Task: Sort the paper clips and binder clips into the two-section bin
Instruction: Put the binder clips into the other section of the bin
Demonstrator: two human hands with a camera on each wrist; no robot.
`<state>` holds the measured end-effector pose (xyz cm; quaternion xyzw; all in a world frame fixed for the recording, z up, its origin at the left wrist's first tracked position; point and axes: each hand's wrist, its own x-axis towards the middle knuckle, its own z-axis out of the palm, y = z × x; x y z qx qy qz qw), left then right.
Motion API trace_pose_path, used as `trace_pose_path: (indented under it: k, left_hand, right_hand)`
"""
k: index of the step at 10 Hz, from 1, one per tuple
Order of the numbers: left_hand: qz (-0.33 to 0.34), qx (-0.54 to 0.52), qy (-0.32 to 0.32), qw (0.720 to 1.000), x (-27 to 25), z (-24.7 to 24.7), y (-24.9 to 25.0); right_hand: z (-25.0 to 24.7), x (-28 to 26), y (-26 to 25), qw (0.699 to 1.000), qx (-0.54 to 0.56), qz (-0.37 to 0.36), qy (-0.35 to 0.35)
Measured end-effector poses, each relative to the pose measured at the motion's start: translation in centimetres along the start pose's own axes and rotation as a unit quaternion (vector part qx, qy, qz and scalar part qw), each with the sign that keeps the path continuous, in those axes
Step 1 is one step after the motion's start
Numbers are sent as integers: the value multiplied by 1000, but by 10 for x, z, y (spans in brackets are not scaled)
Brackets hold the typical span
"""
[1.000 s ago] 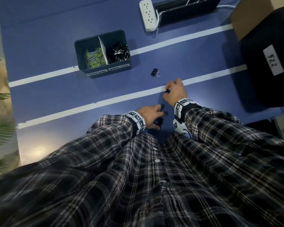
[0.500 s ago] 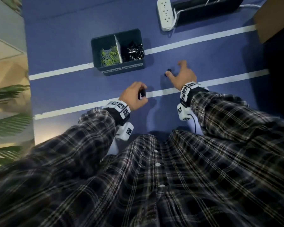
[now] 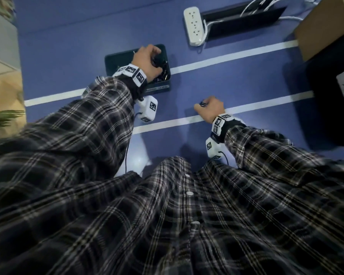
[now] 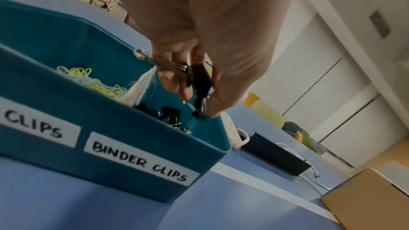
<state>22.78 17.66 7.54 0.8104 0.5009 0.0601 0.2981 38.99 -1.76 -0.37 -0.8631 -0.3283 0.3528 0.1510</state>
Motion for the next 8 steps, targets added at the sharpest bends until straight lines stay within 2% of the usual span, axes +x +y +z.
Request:
trace_pose_path:
  k: [1, 2, 3, 5, 6, 7, 8]
  left_hand:
    - [11, -36, 30, 999, -9, 5, -8]
    - [37, -41, 106, 993, -35, 7, -18]
    - [43, -38, 133, 989, -76, 14, -43]
    - [47, 40, 105, 993, -175, 26, -110]
    - [9, 33, 86, 996, -213, 23, -132]
    - [-67, 15, 39, 997, -239, 20, -151]
    - [-144, -8, 25, 989, -264, 24, -179]
  right_hand:
    - [-7, -5, -3, 996, 65, 58, -20]
    - [-14, -5, -17, 989, 98, 90, -60]
    - [-25, -5, -55, 983, 158, 66, -68]
    - [-43, -5, -157, 964, 255, -22, -67]
    - [-44, -8, -189, 954, 292, -28, -69]
    - [-38, -8, -197, 961, 268, -28, -62]
    - [-27, -7, -182, 963, 263, -52, -41]
